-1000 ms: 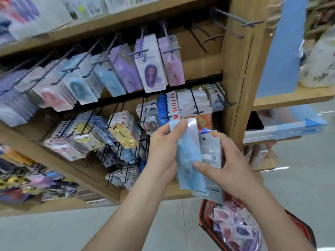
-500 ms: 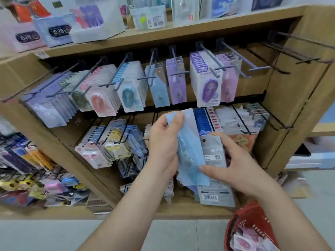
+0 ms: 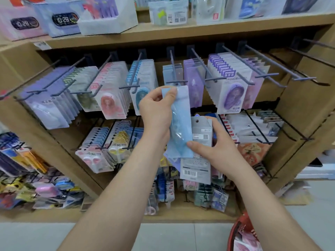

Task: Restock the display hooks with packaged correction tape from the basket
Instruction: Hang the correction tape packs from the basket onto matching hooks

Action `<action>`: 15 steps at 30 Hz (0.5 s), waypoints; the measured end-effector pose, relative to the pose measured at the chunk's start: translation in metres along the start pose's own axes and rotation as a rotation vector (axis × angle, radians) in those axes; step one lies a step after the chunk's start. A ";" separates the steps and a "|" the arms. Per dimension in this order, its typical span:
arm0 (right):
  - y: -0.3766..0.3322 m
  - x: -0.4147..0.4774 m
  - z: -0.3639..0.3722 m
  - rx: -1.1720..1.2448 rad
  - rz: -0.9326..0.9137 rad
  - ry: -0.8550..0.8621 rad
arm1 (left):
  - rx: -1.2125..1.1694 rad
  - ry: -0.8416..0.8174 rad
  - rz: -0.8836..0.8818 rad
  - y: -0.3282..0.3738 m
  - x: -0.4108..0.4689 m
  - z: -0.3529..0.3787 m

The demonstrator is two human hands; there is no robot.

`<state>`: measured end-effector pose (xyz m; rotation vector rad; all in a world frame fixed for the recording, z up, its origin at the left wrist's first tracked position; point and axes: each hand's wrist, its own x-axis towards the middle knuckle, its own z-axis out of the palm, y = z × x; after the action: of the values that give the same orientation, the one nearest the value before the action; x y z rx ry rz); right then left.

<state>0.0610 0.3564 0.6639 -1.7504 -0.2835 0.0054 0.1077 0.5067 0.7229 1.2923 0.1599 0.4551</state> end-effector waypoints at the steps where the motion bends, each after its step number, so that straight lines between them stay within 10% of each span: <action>1: 0.002 0.003 0.001 0.000 0.003 -0.003 | 0.023 0.001 0.014 -0.001 0.002 0.000; 15: 0.023 0.032 -0.001 0.251 0.032 0.042 | 0.317 -0.197 -0.026 -0.018 -0.039 -0.039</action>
<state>0.0961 0.3578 0.6468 -1.5034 -0.2145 0.0266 0.0623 0.5214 0.6897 1.6359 0.0848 0.2846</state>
